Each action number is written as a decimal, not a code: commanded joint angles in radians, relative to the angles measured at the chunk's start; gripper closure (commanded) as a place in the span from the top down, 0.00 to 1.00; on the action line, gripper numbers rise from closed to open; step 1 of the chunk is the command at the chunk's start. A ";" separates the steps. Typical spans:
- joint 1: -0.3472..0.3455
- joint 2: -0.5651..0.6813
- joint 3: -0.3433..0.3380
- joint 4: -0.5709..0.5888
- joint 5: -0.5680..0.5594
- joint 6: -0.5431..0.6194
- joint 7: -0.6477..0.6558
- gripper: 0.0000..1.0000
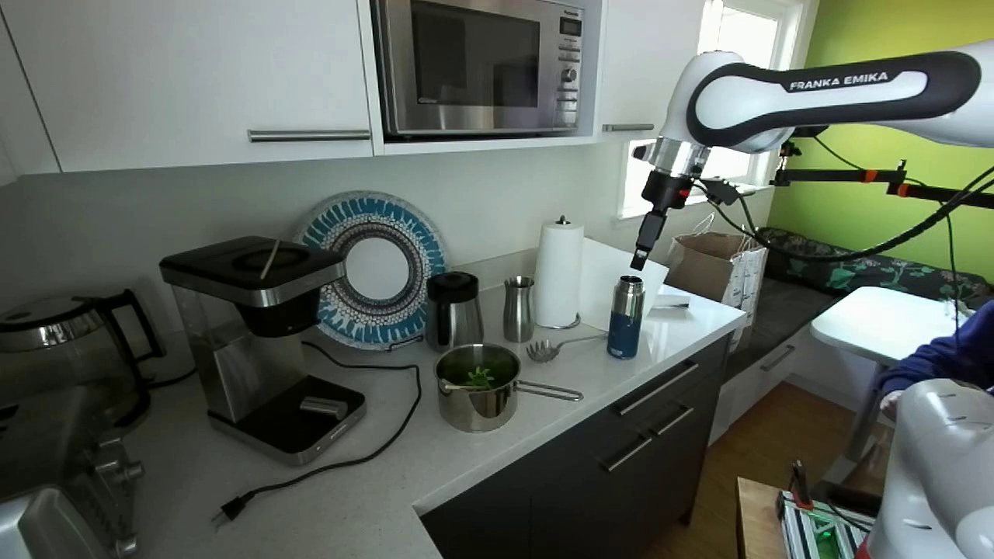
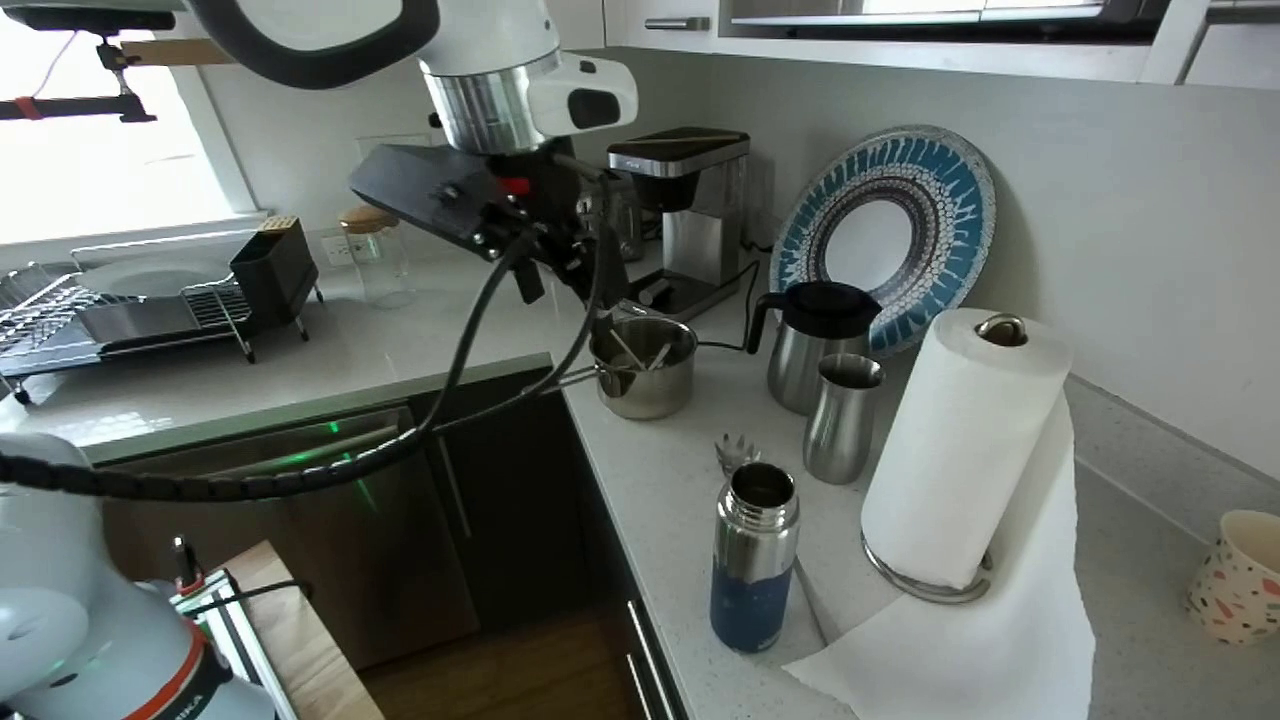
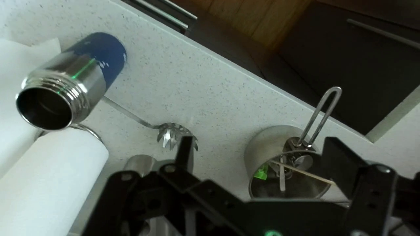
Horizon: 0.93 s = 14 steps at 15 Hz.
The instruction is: Move the open flask to the left near the toaster
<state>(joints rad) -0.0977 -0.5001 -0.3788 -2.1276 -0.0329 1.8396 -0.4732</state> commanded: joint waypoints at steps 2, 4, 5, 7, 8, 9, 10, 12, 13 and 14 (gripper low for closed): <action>-0.023 0.183 -0.109 0.164 0.101 -0.075 -0.125 1.00; -0.055 0.243 -0.143 0.206 0.138 -0.140 -0.125 1.00; -0.061 0.176 -0.089 0.141 0.100 -0.073 -0.105 1.00; -0.086 0.223 -0.112 0.176 0.122 -0.106 -0.125 1.00; -0.090 0.234 -0.113 0.185 0.125 -0.111 -0.127 1.00; -0.090 0.240 -0.112 0.191 0.127 -0.115 -0.127 1.00; -0.090 0.242 -0.109 0.194 0.128 -0.117 -0.127 1.00; -0.098 0.248 -0.116 0.199 0.125 -0.088 -0.189 1.00; -0.104 0.257 -0.123 0.210 0.126 -0.094 -0.224 1.00; -0.115 0.263 -0.126 0.215 0.105 -0.090 -0.253 1.00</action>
<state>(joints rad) -0.1716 -0.2653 -0.5040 -1.9360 0.0825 1.7415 -0.6354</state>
